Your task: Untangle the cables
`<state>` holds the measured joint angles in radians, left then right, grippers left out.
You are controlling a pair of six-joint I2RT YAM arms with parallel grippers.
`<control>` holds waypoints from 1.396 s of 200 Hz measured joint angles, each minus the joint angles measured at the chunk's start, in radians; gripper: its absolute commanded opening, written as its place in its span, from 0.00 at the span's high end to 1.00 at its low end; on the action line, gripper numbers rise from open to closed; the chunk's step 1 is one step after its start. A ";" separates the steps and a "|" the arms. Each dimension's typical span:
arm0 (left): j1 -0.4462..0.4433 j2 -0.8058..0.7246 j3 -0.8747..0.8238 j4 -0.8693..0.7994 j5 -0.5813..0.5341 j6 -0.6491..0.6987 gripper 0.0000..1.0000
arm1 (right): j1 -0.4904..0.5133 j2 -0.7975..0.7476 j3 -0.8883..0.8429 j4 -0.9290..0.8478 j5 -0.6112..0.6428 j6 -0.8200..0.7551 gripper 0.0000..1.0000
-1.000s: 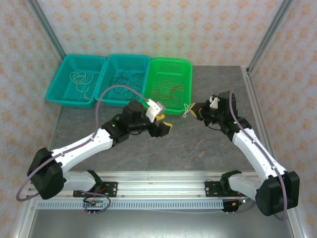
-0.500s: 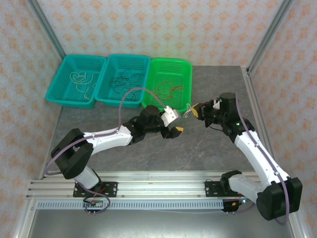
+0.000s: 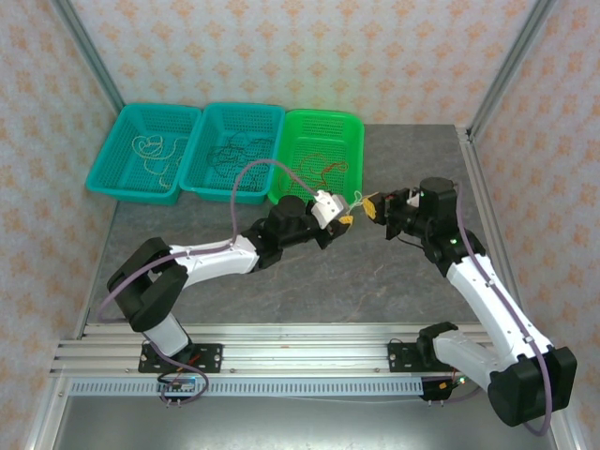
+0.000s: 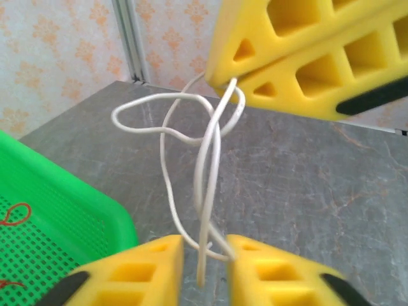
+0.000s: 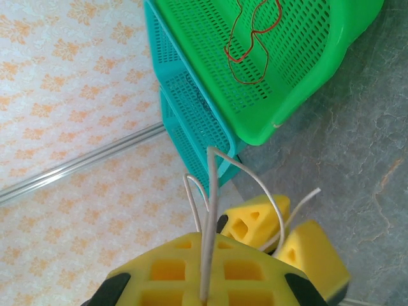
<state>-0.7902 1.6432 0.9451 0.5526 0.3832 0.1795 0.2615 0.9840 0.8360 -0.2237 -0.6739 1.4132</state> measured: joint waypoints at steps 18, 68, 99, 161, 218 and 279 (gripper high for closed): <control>0.000 0.000 0.004 0.002 -0.007 0.001 0.98 | 0.000 0.000 -0.004 0.009 0.000 0.008 1.00; 0.000 -0.007 -0.013 -0.002 -0.042 -0.002 1.00 | -0.011 -0.025 -0.016 -0.019 0.063 -0.011 1.00; 0.000 -0.090 -0.085 -0.031 -0.078 -0.002 1.00 | -0.115 -0.137 -0.050 -0.112 0.217 -0.064 1.00; 0.005 -0.286 -0.254 -0.053 -0.079 -0.033 1.00 | -0.195 -0.262 -0.116 -0.288 0.369 -0.254 0.93; 0.121 -0.556 -0.430 -0.187 -0.183 -0.104 1.00 | -0.238 -0.291 -0.224 -0.381 0.703 -0.440 0.85; 0.123 -0.686 -0.490 -0.296 -0.239 -0.158 1.00 | -0.244 -0.251 -0.343 -0.370 0.723 -0.467 1.00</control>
<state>-0.6674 0.9573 0.4549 0.2562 0.1440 0.0219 0.0174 0.7326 0.4931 -0.5934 0.0486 0.9466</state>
